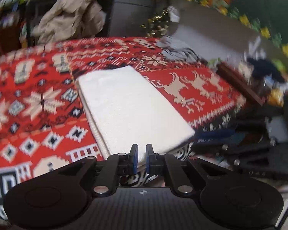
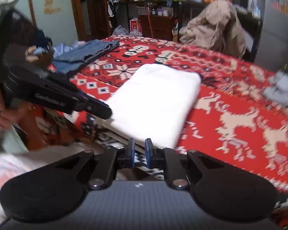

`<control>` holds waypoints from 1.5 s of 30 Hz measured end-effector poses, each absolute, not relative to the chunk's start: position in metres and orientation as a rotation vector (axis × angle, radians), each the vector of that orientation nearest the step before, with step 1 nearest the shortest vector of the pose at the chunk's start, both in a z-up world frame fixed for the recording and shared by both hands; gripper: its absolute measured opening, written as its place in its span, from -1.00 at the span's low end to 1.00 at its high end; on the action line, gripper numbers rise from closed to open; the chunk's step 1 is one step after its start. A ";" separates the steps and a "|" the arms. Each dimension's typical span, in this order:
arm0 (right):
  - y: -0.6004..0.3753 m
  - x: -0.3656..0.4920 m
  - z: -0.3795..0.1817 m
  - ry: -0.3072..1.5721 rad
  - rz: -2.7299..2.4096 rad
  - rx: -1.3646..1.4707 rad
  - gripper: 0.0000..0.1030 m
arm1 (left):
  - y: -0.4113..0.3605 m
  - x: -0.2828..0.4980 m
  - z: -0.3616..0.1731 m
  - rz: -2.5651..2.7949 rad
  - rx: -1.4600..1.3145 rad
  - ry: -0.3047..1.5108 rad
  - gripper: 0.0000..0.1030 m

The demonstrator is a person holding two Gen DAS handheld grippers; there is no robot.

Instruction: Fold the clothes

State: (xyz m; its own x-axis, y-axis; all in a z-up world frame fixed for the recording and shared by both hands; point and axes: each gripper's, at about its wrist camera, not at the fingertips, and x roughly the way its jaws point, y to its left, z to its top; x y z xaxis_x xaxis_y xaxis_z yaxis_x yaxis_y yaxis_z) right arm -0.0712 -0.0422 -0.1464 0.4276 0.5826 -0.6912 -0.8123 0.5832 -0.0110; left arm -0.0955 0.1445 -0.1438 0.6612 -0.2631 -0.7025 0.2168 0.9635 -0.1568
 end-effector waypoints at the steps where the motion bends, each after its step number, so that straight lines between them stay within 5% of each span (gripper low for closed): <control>1: -0.042 -0.075 -0.147 0.674 0.885 -0.412 -0.54 | 0.139 -0.097 -0.143 -0.269 -0.006 0.793 -0.87; 6: -0.028 -0.092 -0.154 0.499 0.915 -0.698 -0.53 | 0.123 -0.104 -0.143 -0.348 0.173 0.733 -0.54; 13: -0.011 -0.114 -0.178 0.272 1.000 -1.092 -0.52 | 0.090 -0.118 -0.158 -0.359 0.630 0.651 -0.43; 21: -0.005 -0.121 -0.212 0.075 0.963 -1.306 -0.51 | 0.076 -0.126 -0.181 -0.344 0.845 0.594 -0.31; 26: -0.003 -0.121 -0.220 -0.030 0.939 -1.320 -0.51 | 0.071 -0.130 -0.190 -0.325 0.955 0.531 -0.34; 32: 0.003 -0.115 -0.222 -0.056 0.935 -1.309 -0.51 | 0.069 -0.135 -0.196 -0.322 1.015 0.479 -0.80; 36: 0.014 -0.113 -0.224 -0.084 0.969 -1.316 -0.53 | 0.070 -0.138 -0.199 -0.325 1.051 0.455 -0.82; 39: 0.025 -0.112 -0.229 -0.109 1.002 -1.351 -0.88 | 0.071 -0.138 -0.197 -0.330 1.062 0.450 -0.82; 45: 0.034 -0.109 -0.243 -0.186 1.010 -1.433 -0.87 | 0.073 -0.139 -0.197 -0.344 1.079 0.439 -0.84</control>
State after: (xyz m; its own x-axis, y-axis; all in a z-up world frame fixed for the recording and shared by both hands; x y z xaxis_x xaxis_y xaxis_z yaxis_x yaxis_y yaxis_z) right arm -0.1088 0.0336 -0.2431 0.5955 0.6645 -0.4515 -0.4607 -0.1779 -0.8695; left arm -0.1393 0.0732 -0.1972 0.8628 -0.0565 -0.5024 0.4744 0.4340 0.7659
